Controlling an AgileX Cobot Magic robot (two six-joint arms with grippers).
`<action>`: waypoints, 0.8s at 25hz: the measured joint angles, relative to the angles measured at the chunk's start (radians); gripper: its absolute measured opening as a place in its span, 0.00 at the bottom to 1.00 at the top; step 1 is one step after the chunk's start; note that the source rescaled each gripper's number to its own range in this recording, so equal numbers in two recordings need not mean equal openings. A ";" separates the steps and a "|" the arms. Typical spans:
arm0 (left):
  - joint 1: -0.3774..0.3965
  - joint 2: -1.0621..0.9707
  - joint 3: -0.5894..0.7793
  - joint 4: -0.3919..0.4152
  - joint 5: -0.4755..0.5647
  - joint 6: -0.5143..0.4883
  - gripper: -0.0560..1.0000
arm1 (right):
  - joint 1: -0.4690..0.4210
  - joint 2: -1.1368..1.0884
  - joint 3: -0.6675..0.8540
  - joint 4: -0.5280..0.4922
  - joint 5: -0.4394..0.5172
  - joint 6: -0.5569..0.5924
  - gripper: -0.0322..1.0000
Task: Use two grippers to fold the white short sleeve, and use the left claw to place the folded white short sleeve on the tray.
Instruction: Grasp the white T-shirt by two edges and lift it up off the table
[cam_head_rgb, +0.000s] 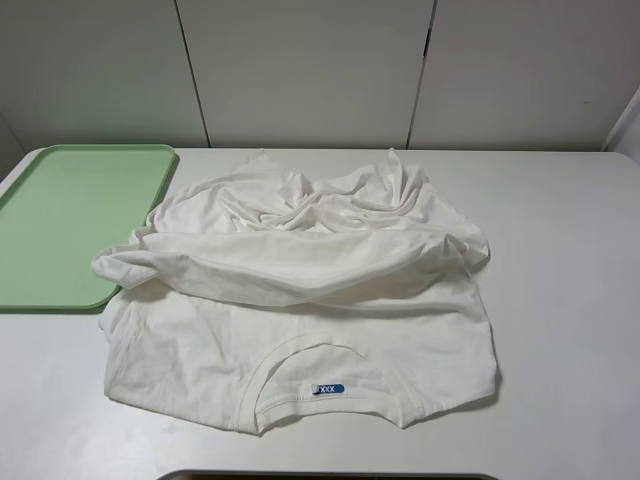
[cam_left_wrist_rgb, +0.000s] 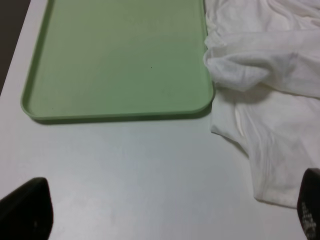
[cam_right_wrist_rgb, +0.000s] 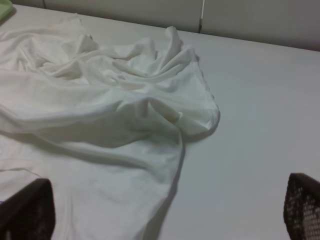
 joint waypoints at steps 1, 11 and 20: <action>0.000 0.000 0.000 0.000 0.000 0.000 0.98 | 0.000 0.000 0.000 0.000 0.000 0.000 1.00; 0.000 0.000 0.000 0.000 0.000 0.000 0.98 | 0.000 0.000 0.000 0.000 0.000 0.000 1.00; 0.000 0.000 0.000 -0.001 0.000 0.000 0.98 | 0.000 0.000 0.000 0.000 0.000 0.000 1.00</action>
